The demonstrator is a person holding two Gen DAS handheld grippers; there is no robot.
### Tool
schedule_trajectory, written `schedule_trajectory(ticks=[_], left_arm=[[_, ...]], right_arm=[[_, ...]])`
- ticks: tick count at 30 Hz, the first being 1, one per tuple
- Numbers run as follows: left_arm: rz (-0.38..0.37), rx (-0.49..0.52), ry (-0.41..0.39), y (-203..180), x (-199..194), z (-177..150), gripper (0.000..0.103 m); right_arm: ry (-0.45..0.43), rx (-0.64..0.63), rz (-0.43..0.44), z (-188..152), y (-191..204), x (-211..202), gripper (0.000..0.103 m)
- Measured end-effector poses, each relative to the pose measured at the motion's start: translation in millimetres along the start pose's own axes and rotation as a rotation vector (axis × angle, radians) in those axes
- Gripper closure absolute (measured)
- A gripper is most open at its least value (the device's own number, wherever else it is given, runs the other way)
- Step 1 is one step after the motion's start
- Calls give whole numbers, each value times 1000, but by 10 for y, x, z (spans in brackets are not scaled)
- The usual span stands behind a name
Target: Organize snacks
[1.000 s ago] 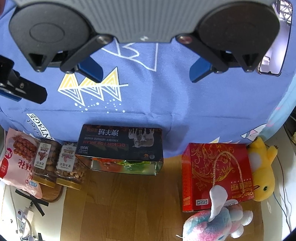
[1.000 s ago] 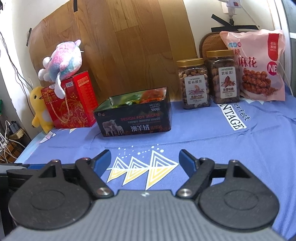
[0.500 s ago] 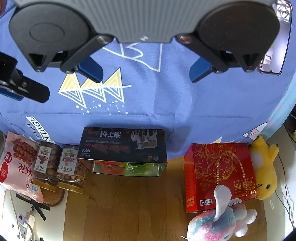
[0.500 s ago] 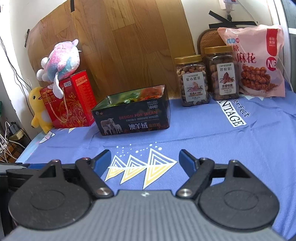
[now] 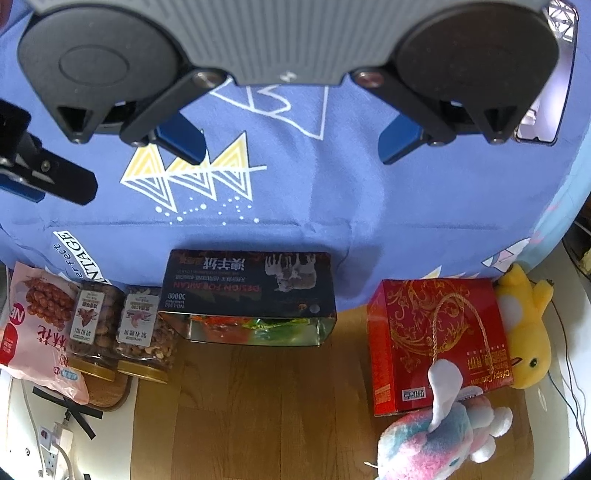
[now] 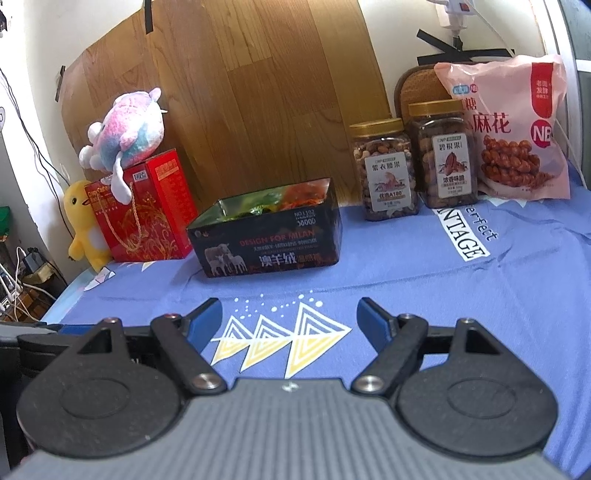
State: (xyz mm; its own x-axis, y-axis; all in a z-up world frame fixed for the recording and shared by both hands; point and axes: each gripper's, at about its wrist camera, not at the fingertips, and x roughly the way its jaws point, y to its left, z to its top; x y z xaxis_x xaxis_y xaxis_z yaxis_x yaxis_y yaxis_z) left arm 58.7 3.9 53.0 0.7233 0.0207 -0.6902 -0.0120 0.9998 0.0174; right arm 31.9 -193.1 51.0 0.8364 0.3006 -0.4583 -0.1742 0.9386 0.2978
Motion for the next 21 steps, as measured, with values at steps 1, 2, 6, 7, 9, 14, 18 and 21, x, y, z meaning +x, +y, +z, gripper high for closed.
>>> schedule_trajectory(ticks=[1, 2, 6, 7, 9, 14, 18, 21], left_arm=[[1, -2, -2, 8, -4, 0, 0], [1, -5, -5, 16, -10, 1, 0], [1, -21, -19, 81, -45, -1, 0], [2, -26, -19, 100, -48, -1, 0], [4, -37, -23, 139, -64, 1, 0], [-5, -61, -39, 235, -104, 5, 0], [-4, -67, -39, 263, -111, -19, 0], [-6, -66, -33, 266, -106, -41, 0]], right_arm=[[3, 3, 0, -2, -3, 2, 21], [1, 4, -3, -1, -3, -4, 21], [-16, 4, -5, 20, 18, -50, 21], [-20, -2, -5, 22, 34, -59, 21], [-20, -11, 1, 24, 63, -62, 23], [-15, -27, 8, 30, 122, -64, 25], [-16, -32, 7, 35, 162, -86, 25], [-16, -36, 11, 28, 186, -106, 25]])
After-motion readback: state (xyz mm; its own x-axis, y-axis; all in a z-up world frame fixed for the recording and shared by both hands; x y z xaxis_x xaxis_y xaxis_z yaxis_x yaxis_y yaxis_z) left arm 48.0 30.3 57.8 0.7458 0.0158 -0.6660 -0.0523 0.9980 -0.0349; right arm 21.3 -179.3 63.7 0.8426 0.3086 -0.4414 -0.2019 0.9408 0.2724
